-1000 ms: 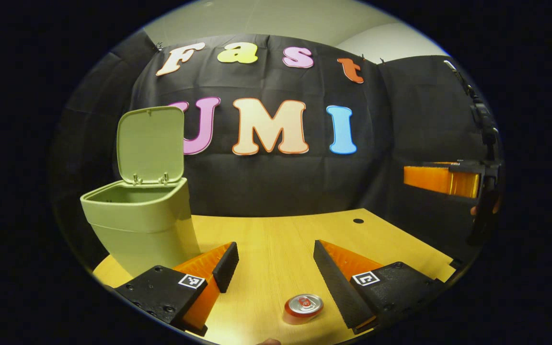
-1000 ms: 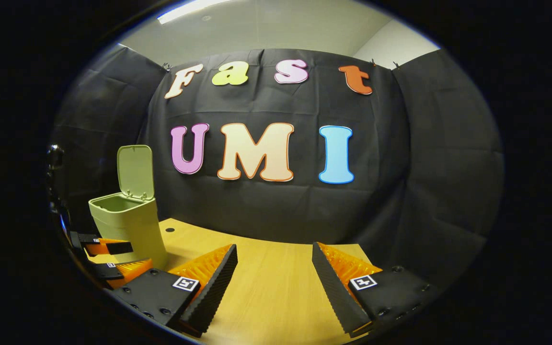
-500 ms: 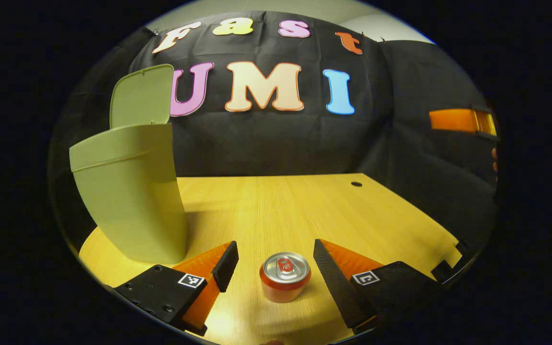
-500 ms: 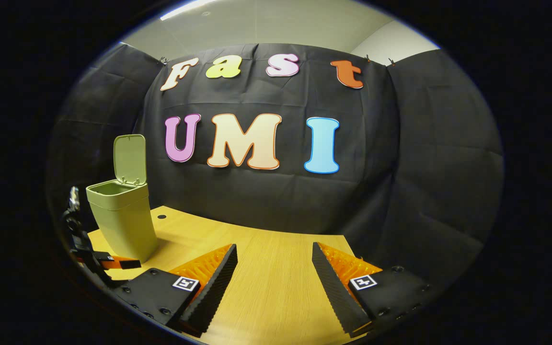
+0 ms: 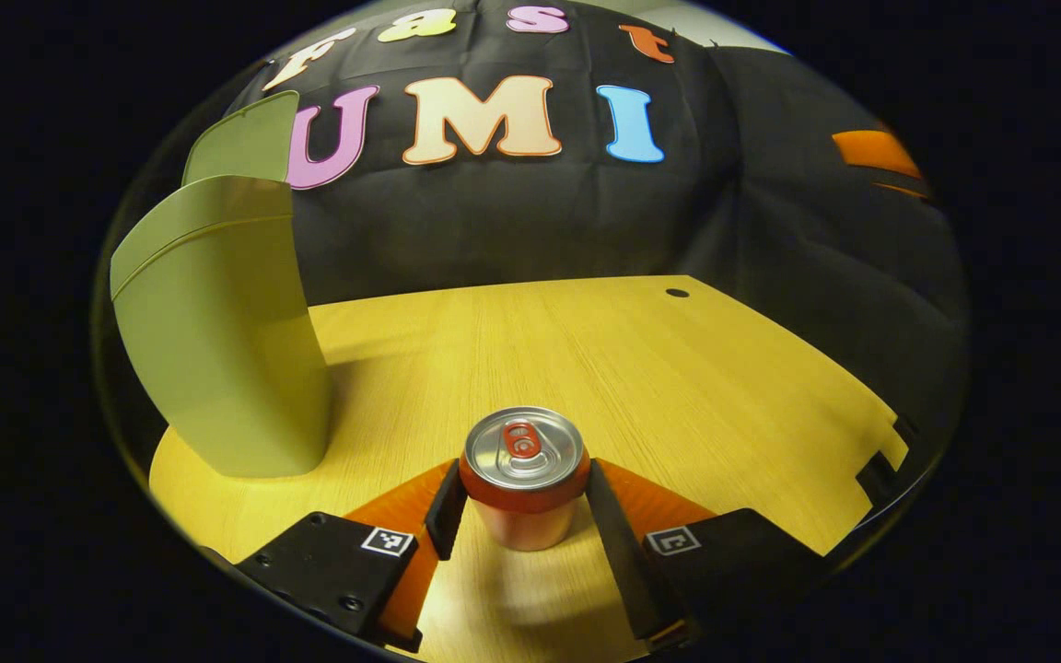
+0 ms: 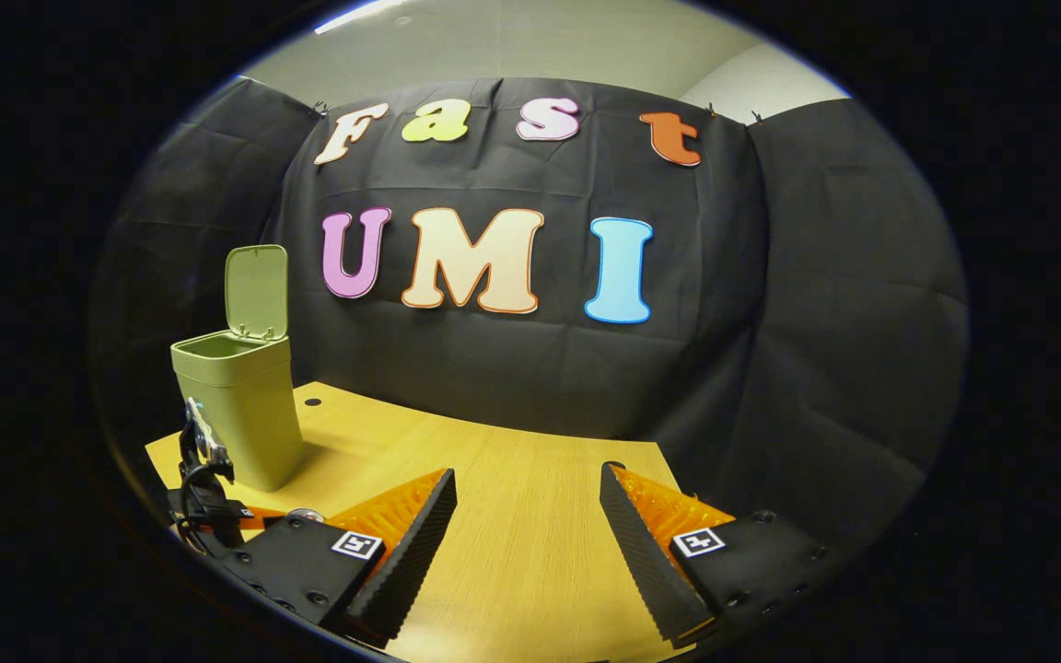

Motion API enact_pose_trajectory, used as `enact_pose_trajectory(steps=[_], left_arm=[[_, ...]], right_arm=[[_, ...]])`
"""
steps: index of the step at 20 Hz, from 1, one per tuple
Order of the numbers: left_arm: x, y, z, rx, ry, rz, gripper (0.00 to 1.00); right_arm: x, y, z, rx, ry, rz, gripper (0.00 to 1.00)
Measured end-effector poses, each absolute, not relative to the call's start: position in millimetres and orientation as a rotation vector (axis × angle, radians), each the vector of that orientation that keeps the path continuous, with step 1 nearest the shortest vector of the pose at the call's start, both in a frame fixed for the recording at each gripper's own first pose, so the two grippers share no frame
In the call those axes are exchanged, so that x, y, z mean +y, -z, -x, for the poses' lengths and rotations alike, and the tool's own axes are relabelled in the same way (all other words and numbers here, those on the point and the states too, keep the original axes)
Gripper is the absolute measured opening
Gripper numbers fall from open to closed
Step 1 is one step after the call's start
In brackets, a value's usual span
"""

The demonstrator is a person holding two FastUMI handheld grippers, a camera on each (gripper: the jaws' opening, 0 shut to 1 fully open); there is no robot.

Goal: Press the lid of the desktop garbage bin to open it, pick up the crumpled paper on the desktop and throw it into the bin, then pick up the pop can on the desktop and drop it into the bin, and finally close the garbage bin lid.

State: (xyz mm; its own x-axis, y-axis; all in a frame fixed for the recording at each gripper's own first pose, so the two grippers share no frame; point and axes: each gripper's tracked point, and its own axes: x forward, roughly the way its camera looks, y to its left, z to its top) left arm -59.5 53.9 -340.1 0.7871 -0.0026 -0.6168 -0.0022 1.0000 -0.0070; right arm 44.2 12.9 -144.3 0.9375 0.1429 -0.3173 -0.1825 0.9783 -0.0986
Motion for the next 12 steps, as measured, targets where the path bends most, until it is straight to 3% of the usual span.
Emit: enact_pose_trajectory(steps=[12], left_arm=[[91, 237, -1, 0.467, -0.003, -0.059, 0.75]], right_arm=[[50, 152, -44, 0.324, -0.191, 0.076, 0.98]])
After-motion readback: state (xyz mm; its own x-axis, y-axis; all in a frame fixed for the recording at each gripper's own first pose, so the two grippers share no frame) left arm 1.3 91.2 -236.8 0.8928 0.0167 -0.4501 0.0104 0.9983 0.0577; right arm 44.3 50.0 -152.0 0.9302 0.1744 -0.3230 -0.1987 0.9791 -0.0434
